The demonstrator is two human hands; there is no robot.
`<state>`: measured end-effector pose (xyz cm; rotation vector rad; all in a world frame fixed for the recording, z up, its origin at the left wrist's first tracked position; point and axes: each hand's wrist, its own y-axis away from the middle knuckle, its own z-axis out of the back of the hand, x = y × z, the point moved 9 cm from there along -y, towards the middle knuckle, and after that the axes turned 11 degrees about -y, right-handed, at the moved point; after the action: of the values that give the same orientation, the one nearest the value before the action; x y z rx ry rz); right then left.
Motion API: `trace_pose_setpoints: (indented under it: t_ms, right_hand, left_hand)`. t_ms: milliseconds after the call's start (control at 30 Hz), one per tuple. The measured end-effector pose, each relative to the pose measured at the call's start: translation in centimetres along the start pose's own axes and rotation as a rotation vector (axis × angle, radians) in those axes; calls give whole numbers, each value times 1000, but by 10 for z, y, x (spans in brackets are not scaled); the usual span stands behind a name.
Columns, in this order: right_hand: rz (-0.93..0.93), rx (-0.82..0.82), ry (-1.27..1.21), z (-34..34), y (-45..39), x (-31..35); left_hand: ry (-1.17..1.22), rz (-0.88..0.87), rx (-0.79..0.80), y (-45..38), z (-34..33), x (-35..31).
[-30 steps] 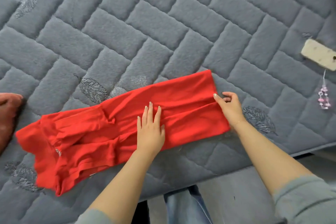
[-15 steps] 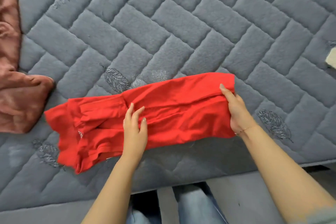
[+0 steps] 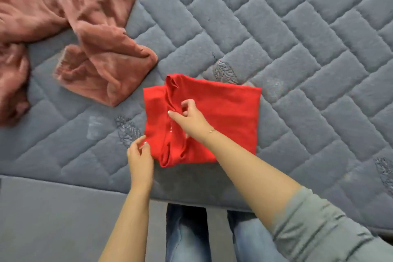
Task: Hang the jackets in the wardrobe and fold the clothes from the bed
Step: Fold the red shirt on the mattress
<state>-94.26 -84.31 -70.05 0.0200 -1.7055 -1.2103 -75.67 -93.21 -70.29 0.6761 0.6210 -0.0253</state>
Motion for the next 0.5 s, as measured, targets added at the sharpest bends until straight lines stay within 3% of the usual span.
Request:
trace_pose_setpoints:
  t_ms: [100, 267, 400, 500]
  right_hand:
    - [-204, 134, -11, -44, -5, -36]
    - [-18, -94, -130, -8, 24, -45]
    - [172, -98, 237, -1, 75, -57]
    - [309, -82, 619, -32, 87, -66]
  left_hand:
    - [11, 142, 27, -16, 18, 34]
    - [1, 204, 210, -28, 7, 47]
    - [72, 213, 453, -25, -20, 31]
    - [26, 129, 443, -29, -27, 17]
